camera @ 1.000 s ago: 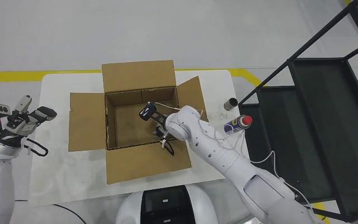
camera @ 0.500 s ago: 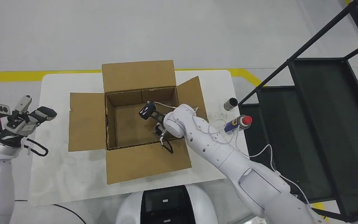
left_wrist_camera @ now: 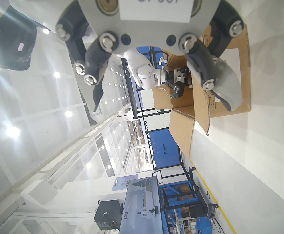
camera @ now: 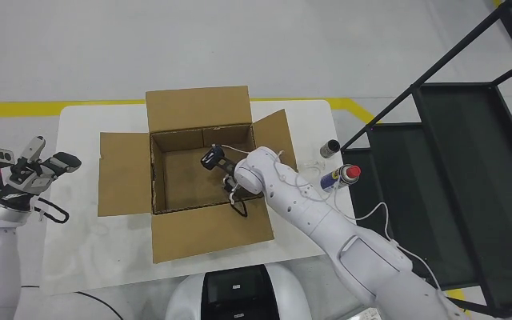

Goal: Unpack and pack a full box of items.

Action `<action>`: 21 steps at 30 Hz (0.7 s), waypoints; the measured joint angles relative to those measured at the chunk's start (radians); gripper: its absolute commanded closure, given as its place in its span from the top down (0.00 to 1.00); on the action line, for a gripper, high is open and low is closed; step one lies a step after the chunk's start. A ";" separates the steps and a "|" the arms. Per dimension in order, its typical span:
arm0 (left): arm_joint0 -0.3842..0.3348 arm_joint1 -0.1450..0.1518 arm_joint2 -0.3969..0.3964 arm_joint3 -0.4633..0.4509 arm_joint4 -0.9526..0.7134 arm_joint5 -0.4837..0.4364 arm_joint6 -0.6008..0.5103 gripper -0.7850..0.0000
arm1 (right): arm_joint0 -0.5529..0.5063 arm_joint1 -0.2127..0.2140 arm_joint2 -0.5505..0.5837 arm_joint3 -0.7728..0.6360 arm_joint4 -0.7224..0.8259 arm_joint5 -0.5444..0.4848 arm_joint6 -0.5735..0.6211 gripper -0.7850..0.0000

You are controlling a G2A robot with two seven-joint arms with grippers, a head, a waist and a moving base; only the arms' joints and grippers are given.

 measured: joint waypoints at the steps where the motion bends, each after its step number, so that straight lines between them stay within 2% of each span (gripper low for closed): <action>1: 0.000 0.000 0.000 0.000 0.000 0.000 0.000 1.00 | 0.002 -0.001 -0.002 0.003 -0.001 0.000 0.001 0.21; 5: 0.000 0.000 0.000 0.000 0.000 0.000 0.000 1.00 | 0.006 -0.007 -0.007 0.014 -0.003 0.010 0.002 0.00; 13: 0.000 0.000 0.000 0.000 0.000 0.000 0.000 1.00 | 0.005 -0.011 -0.006 0.005 -0.021 0.023 -0.004 0.00; 21: 0.000 0.000 0.000 0.000 0.000 0.000 0.000 1.00 | -0.016 -0.001 0.012 -0.112 -0.055 0.028 0.036 0.00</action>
